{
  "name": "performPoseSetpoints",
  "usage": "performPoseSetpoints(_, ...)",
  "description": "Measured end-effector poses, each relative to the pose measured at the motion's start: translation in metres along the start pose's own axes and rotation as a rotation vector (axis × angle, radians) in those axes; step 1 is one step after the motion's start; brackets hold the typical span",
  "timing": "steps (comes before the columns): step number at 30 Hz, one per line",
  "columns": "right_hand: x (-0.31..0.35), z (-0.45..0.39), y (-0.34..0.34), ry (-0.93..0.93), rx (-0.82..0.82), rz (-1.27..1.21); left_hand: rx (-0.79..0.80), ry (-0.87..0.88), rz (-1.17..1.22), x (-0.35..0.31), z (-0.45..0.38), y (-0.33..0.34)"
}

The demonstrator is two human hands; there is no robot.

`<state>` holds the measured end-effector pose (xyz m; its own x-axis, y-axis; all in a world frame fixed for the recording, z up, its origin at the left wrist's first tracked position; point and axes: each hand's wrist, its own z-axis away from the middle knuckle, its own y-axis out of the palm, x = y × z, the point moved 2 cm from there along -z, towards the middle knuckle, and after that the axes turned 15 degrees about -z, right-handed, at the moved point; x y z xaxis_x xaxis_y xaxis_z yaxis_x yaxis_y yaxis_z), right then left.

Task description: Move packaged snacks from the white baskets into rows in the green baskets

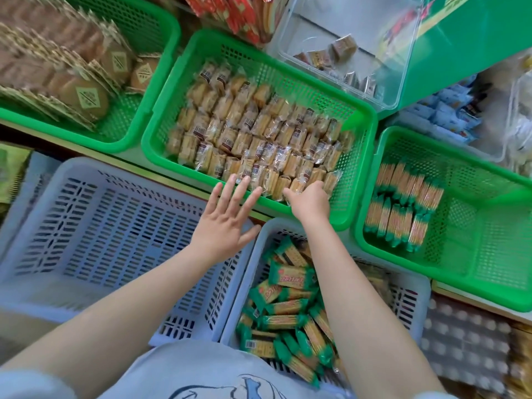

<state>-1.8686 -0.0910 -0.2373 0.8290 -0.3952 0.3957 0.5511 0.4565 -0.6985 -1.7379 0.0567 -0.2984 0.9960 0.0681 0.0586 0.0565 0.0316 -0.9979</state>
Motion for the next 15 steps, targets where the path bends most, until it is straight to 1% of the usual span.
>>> performPoseSetpoints(4,0.002,-0.004,0.004,-0.030,-0.002,-0.022,0.011,-0.014,-0.031,-0.002,0.001,0.002)
performPoseSetpoints(7,-0.005,-0.004,0.004,-0.036,-0.005,-0.009,0.061,-0.010,-0.059,-0.004,0.000,-0.002)
performPoseSetpoints(10,-0.007,-0.004,-0.006,-0.087,0.059,-0.002,0.122,-0.025,-0.070,-0.003,0.000,-0.010)
performPoseSetpoints(13,-0.014,0.014,-0.021,-0.192,0.131,-0.110,0.214,-0.028,-0.072,-0.005,-0.001,-0.024)
performPoseSetpoints(15,-0.032,0.039,-0.032,-0.277,0.124,-0.248,0.304,-0.033,-0.079,-0.007,-0.003,-0.034)
